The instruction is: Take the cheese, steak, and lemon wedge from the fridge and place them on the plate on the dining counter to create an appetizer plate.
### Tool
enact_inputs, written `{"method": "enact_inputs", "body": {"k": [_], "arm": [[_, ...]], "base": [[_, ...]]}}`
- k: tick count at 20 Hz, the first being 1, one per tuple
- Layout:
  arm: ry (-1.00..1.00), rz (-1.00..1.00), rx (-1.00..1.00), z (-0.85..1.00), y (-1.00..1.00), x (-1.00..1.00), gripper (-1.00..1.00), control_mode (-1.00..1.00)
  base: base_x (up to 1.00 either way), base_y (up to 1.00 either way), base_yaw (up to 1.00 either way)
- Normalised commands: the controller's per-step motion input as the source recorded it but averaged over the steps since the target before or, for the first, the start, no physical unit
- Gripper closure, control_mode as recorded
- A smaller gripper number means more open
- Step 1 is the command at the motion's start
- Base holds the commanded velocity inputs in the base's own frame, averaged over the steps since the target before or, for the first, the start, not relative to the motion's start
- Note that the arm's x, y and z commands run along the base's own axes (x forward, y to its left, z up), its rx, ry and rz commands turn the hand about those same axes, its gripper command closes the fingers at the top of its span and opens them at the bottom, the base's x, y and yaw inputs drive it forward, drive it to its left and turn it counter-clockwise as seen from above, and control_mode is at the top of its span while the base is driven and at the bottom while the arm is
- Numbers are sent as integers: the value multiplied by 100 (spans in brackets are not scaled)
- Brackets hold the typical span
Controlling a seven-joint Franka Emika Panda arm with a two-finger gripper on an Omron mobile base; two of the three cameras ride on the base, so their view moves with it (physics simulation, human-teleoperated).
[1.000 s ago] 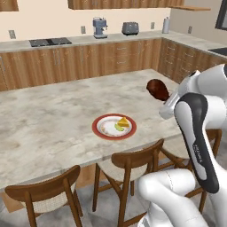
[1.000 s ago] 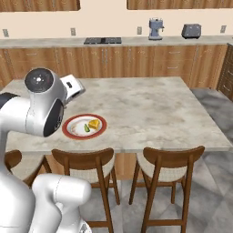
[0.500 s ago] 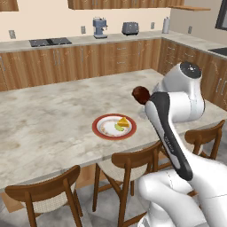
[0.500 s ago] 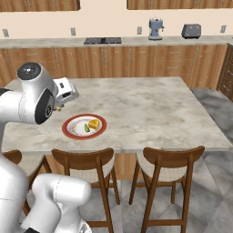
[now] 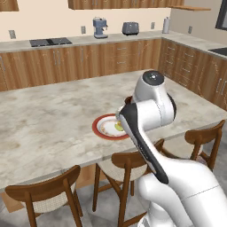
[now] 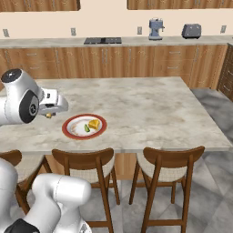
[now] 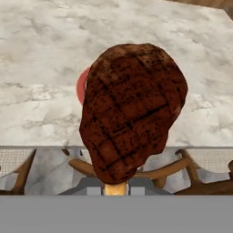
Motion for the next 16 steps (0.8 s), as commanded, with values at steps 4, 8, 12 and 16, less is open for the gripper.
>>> {"method": "enact_inputs", "body": {"k": [4,8,12,16], "arm": [[27,-40,26,-14,3,1,100,-100],[53,-21,25,-4,0,21,100,-100],[39,-17,9,-15,0,43,100,-100],[2,-11,1,-59,9,62,100,-100]], "base": [[0,0,0],[0,0,0],[0,0,0],[0,0,0]]}}
